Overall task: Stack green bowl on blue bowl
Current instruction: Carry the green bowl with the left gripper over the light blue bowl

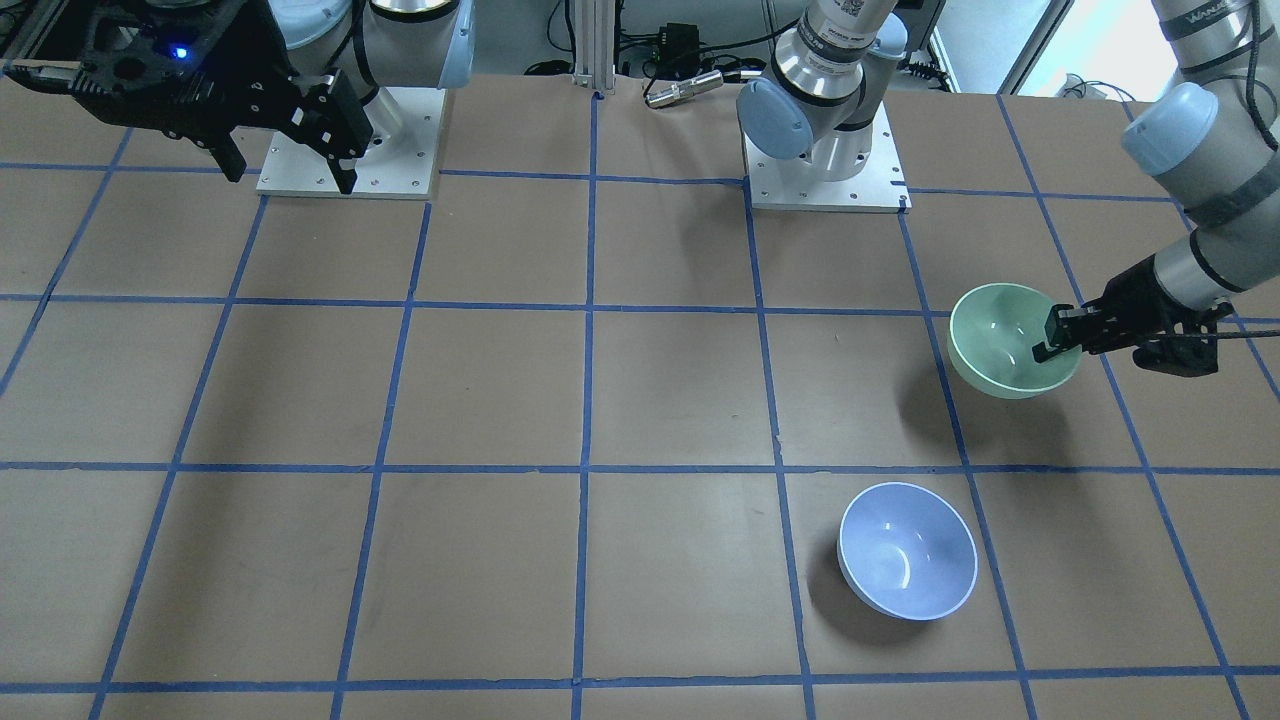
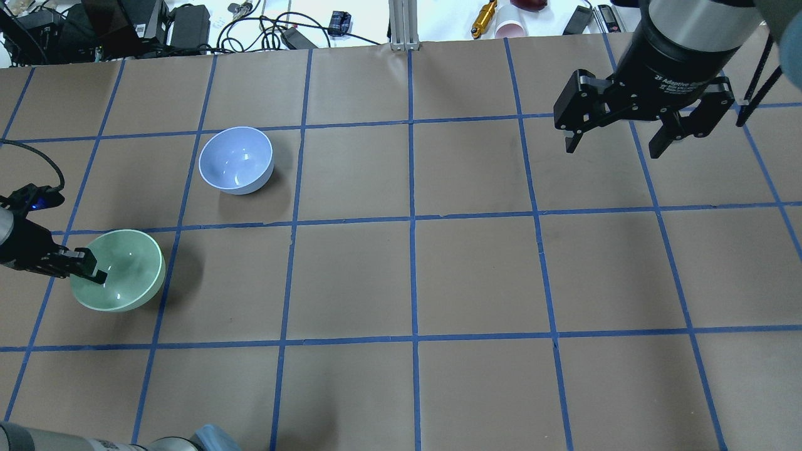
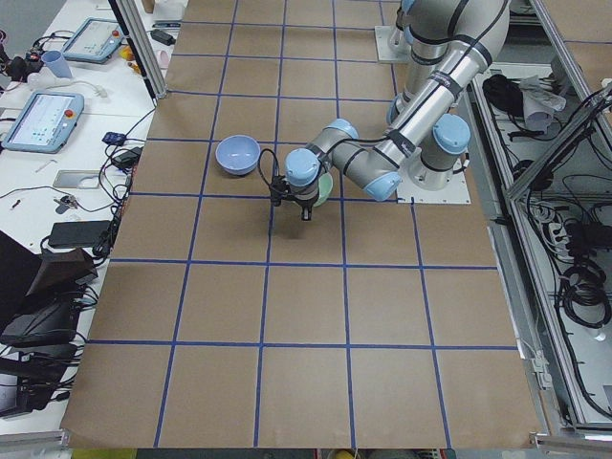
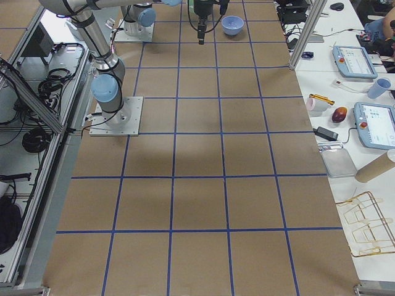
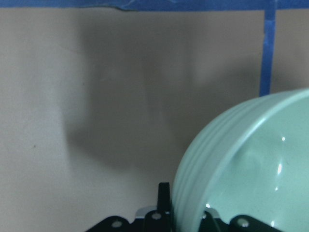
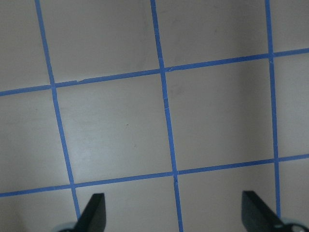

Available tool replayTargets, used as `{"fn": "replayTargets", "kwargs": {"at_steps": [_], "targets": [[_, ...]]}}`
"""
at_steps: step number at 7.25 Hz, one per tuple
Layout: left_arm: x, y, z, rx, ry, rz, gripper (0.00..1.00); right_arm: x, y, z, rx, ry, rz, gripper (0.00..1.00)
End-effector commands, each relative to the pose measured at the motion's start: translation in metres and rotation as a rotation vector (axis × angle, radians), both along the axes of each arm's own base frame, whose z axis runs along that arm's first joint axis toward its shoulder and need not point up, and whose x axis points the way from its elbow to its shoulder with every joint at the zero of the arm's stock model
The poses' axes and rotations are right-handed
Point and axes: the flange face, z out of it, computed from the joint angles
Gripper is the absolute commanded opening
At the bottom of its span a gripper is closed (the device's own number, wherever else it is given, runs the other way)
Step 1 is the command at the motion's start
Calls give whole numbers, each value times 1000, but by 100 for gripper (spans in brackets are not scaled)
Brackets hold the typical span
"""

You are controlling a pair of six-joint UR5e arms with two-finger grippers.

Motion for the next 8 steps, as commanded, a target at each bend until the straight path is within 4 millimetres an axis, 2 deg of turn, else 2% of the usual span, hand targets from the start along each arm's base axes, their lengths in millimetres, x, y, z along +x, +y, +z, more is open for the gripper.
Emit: {"fn": "replayTargets", "kwargs": {"at_steps": [1,3,4,5,6,7,8], "targets": [[-19,-37,52,-31,-4,-19,0,0,0,0,0,0,0,100],[-60,-85,86,-59,-50,-66,0,0,0,0,0,0,0,100],[-68,-101,94,-75,-52,-59,0,0,0,0,2,0,0,100],[-73,-114,87,-72,-37,-53,0,0,0,0,0,0,0,100],[-97,-134,81,-94,21,-17,0,0,0,0,2,0,0,100],[-114,-161,84,-111,14,13,0,0,0,1,-1,0,0,100],[-118,-182,72,-92,20,53,0,0,0,0,0,0,0,100]]}}
